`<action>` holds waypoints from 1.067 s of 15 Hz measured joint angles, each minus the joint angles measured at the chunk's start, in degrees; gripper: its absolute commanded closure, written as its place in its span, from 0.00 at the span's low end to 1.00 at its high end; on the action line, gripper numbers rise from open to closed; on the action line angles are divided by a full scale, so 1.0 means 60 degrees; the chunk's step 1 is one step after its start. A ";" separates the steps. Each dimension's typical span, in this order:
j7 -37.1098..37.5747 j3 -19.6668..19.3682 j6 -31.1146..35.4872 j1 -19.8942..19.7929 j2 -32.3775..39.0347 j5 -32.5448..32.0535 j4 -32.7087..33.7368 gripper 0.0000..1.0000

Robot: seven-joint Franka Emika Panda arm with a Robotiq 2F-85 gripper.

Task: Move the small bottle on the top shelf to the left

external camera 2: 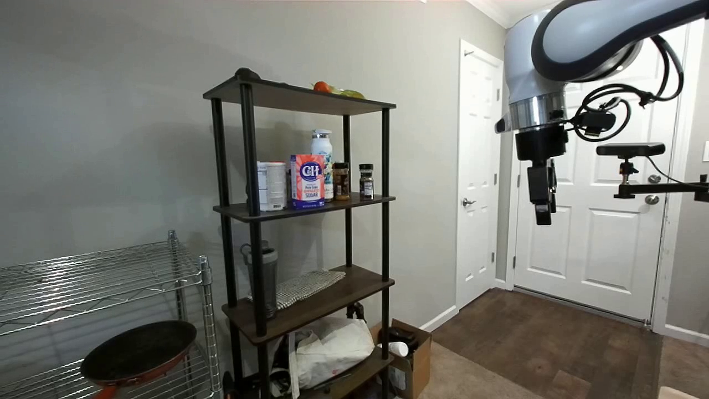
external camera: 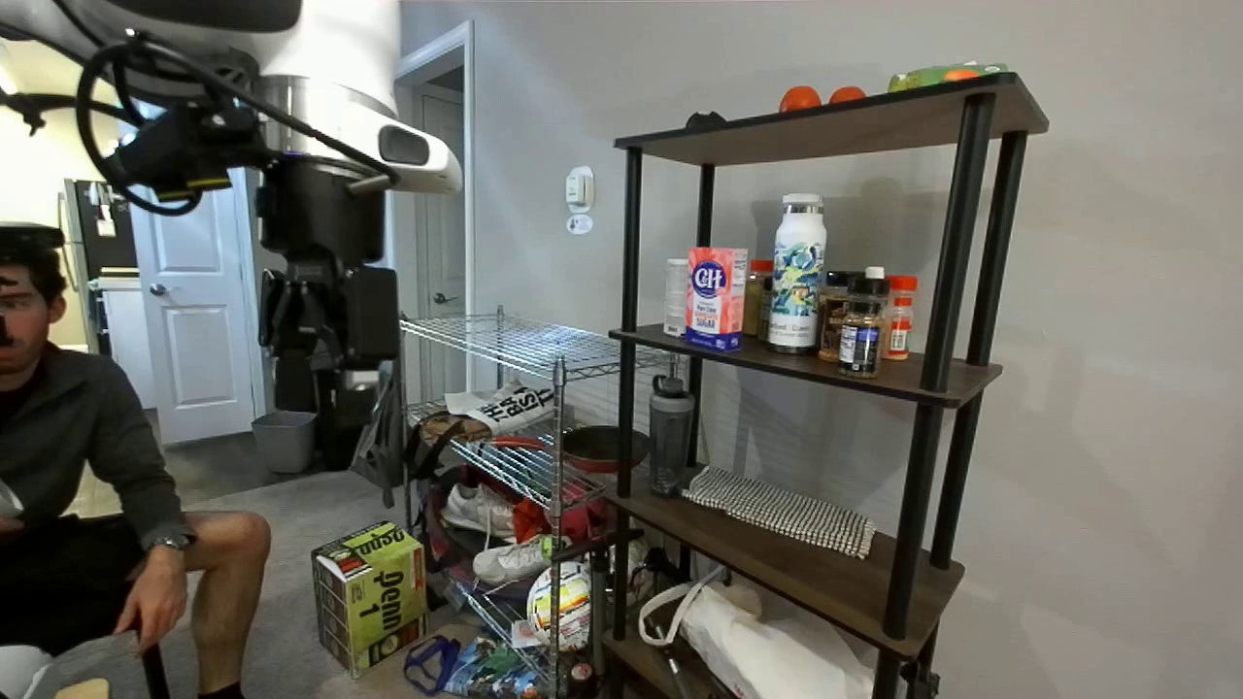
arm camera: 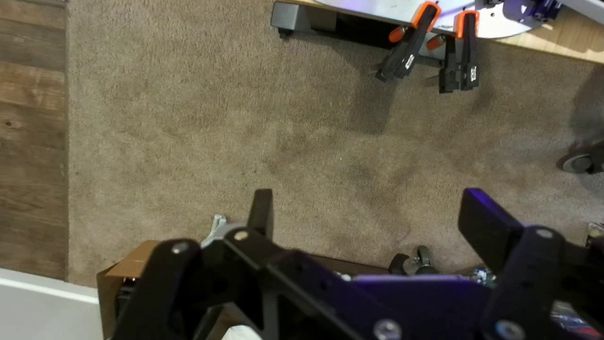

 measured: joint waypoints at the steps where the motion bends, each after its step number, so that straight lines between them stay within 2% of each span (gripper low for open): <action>1: 0.0098 0.0009 0.0326 0.0009 0.0049 0.0004 0.0000 0.00; 4: 0.0475 0.0105 0.1845 0.0179 0.0528 0.0221 0.0043 0.00; 7: 0.0852 0.0399 0.3405 0.0540 0.1608 0.0700 0.0385 0.00; 10: 0.1048 0.0623 0.3918 0.0828 0.3155 0.1229 0.1216 0.00; 13: 0.1427 0.0648 0.4118 0.0822 0.4923 0.1545 0.2230 0.00; 16: 0.1560 0.0542 0.5150 0.0723 0.6444 0.2532 0.3258 0.00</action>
